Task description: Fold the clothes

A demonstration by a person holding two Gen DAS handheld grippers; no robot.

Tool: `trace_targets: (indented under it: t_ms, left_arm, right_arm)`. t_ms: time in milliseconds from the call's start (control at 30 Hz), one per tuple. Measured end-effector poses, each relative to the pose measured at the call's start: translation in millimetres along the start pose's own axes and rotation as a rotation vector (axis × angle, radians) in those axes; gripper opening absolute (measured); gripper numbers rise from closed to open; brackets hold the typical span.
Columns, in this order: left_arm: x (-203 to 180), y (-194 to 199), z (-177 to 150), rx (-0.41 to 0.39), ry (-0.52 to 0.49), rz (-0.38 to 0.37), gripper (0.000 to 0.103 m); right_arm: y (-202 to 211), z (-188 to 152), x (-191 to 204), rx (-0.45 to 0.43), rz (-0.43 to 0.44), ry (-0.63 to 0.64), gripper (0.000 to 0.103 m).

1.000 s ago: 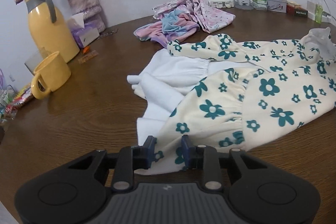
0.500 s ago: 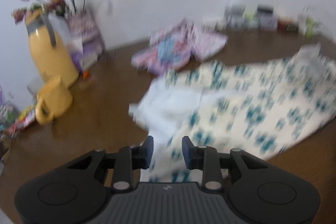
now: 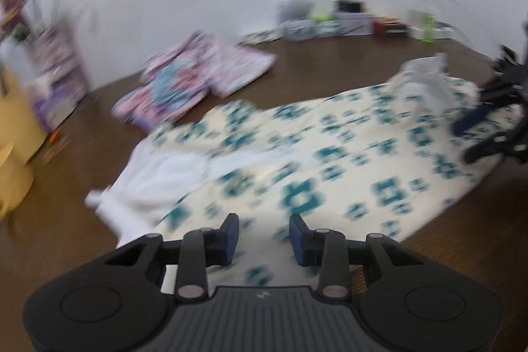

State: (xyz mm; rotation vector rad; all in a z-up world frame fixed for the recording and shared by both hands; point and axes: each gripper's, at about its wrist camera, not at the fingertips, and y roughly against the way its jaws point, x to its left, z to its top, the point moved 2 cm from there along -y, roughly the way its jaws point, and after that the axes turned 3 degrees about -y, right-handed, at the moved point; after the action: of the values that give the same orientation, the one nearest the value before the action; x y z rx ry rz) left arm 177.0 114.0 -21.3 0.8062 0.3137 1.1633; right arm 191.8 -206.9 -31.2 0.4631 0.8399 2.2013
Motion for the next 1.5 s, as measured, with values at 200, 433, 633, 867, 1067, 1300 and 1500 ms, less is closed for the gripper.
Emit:
trace_targets:
  t_ms: [200,433,633,867,1067,1300,1500]
  left_arm:
    - [23.2,-0.5,-10.4,0.012,0.072,-0.012,0.032]
    - [21.9,-2.3,-10.1,0.012,0.066,-0.004,0.032]
    - [18.1,0.7,-6.2,0.015,0.039,0.007,0.032]
    - [34.2,43.0,36.2,-0.146,0.01,-0.006,0.091]
    - [55.5,25.5,94.5,-0.145,-0.071,-0.024,0.095]
    - [58.2,-52.2,139.2,0.016,-0.253,-0.118,0.091]
    - [65.3,-95.6,148.6,0.068,-0.359,-0.16,0.054]
  right_arm:
    - [29.3,-28.4,-19.5,0.007,-0.043,-0.05,0.043]
    - [57.9,-54.6,-40.9,0.049,-0.13,-0.101,0.043]
    - [56.7,-55.5,-37.1,0.039,-0.154,-0.103,0.044]
    - [87.8,-19.8,-39.2,-0.092,-0.105,-0.174,0.086]
    - [84.3,33.5,-75.7,-0.093,-0.141,-0.197,0.101]
    - [29.4,90.3,-141.7,0.106,-0.142,-0.166,0.095]
    - [-16.7,110.7,-187.0,0.189,-0.056,-0.206,0.056]
